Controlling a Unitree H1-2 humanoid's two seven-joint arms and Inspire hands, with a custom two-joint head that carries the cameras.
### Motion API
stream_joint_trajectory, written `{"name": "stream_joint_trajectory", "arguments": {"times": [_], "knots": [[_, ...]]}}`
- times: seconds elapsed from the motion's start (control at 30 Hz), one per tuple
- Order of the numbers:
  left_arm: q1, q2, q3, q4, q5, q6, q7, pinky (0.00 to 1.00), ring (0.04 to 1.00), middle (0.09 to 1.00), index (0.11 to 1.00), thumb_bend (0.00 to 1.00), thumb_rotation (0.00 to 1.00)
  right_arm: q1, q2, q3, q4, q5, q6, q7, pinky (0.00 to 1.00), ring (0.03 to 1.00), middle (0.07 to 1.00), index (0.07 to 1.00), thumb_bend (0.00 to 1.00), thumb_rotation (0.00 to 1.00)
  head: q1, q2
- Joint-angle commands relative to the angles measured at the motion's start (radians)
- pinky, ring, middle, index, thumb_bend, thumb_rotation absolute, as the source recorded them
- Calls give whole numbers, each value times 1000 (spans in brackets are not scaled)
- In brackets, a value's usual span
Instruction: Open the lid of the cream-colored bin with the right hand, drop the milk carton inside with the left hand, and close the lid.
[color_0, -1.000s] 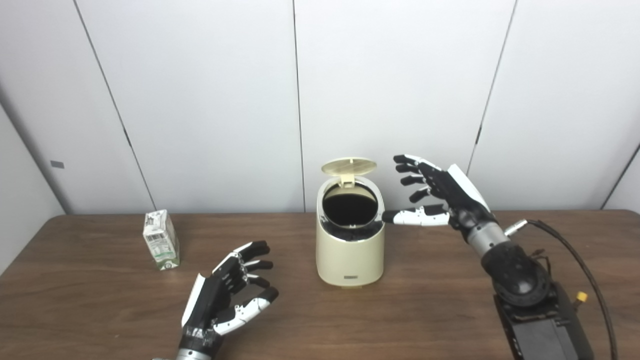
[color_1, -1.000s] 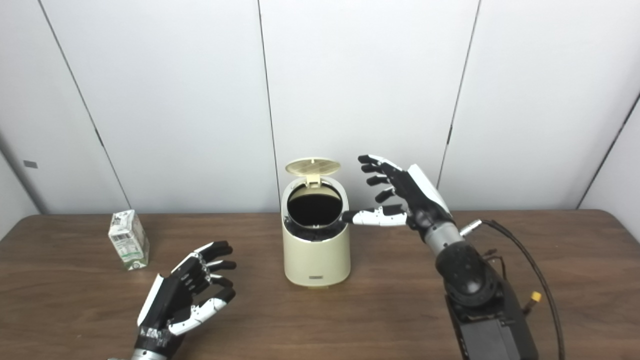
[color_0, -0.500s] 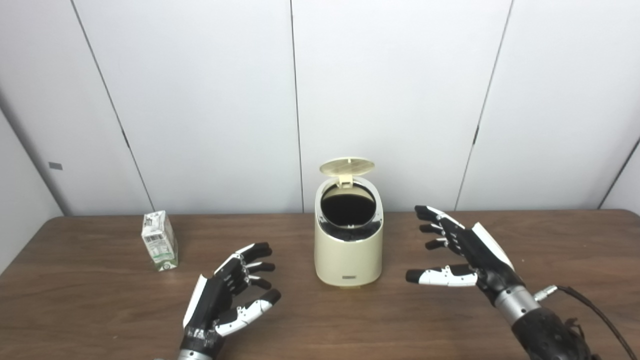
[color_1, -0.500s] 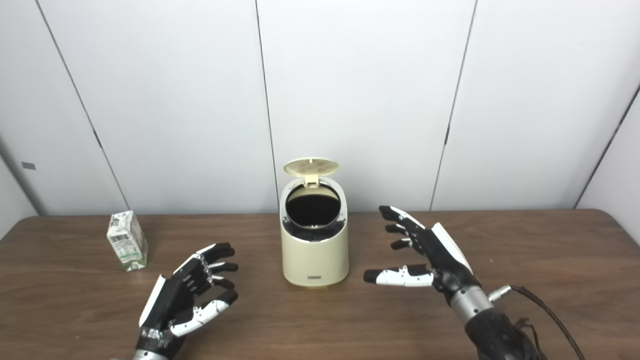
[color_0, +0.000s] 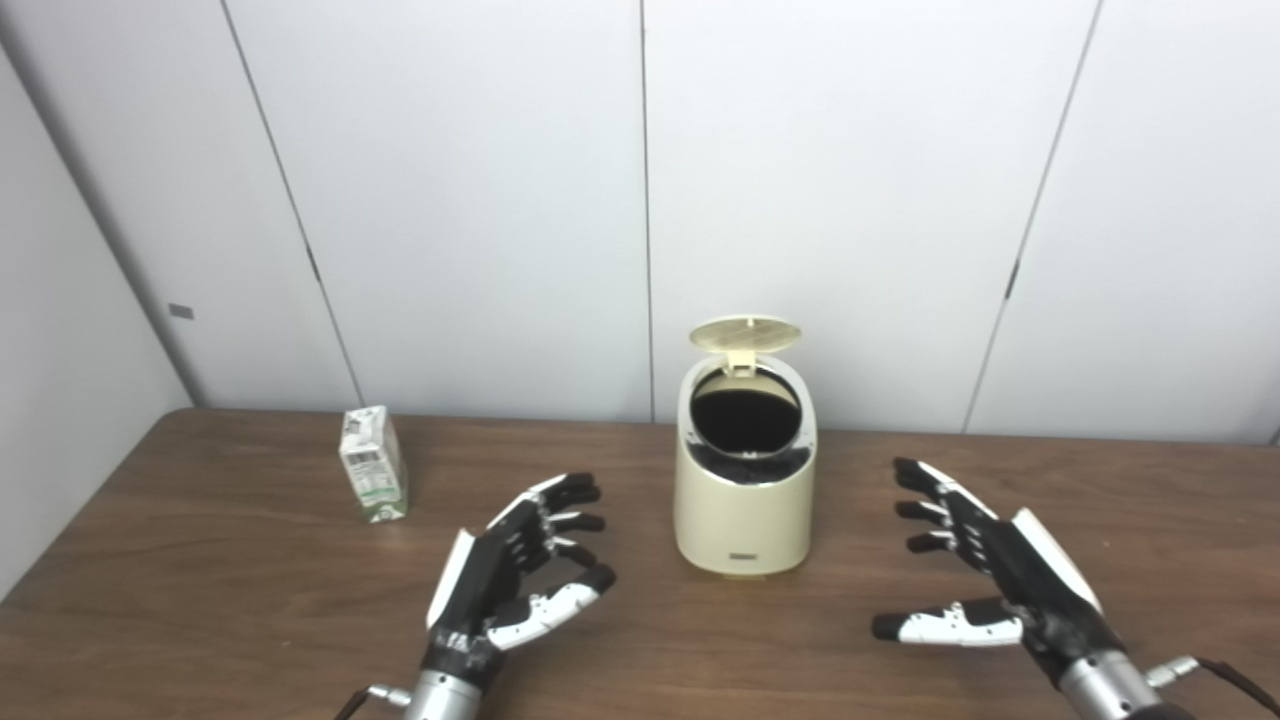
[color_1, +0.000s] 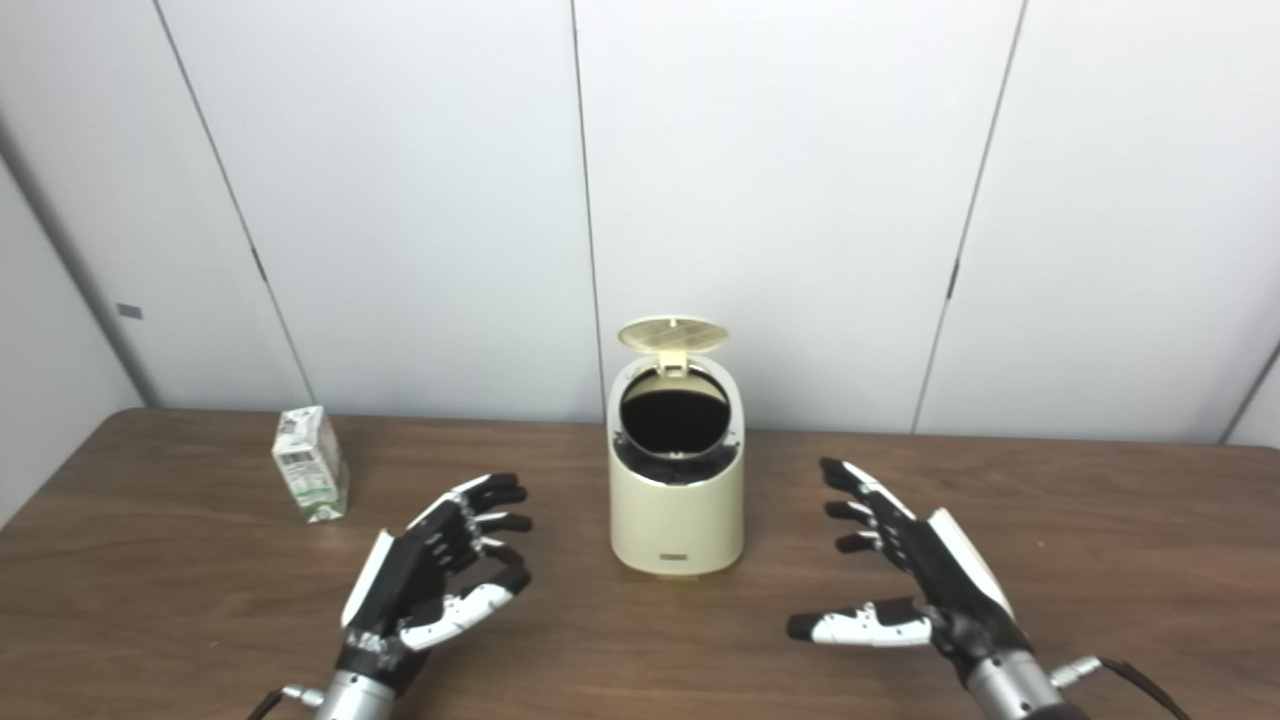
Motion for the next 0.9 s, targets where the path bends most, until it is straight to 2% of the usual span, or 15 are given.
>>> {"name": "stream_joint_trajectory", "arguments": {"times": [0.0,0.07,0.1,0.2,0.33,0.47,0.67,0.77,0.87], "knots": [[-9,-24,-16,34,13,-46,14,567,710,793,816,684,160,-21,-25,-25,-19,36,-35,-14,823,888,927,941,818,77,51,-28],[-18,-35,-19,61,23,-67,18,569,708,795,818,673,131,-19,-30,-26,-29,21,-14,-23,845,905,936,946,797,42,83,-45],[-24,-41,-20,76,31,-76,22,569,708,795,818,669,118,-19,-30,-25,-38,3,-3,-34,818,891,929,939,806,75,108,-61],[-36,-52,-21,99,47,-85,36,568,701,776,808,678,125,-19,-29,-23,-62,-26,20,-49,691,844,919,918,852,175,134,-75],[-48,-51,-14,90,51,-86,44,562,688,754,799,674,126,-20,-35,-23,-88,-23,43,-43,572,800,899,904,869,240,144,-74],[-56,-28,16,30,39,-72,56,567,691,758,803,687,146,-30,-41,-23,-98,-20,47,-40,487,755,876,884,909,309,149,-74],[-60,36,69,-116,76,27,81,571,666,733,763,670,144,-36,-41,-19,-115,-26,80,-38,475,727,849,857,935,280,151,-72],[-56,63,81,-169,91,80,84,574,670,728,744,668,180,-35,-42,-16,-129,-27,99,-36,451,720,843,851,936,275,161,-68],[-55,133,115,-254,95,170,76,555,653,714,719,687,166,-32,-42,-14,-126,-22,98,-37,432,715,839,843,944,290,164,-68]]}}
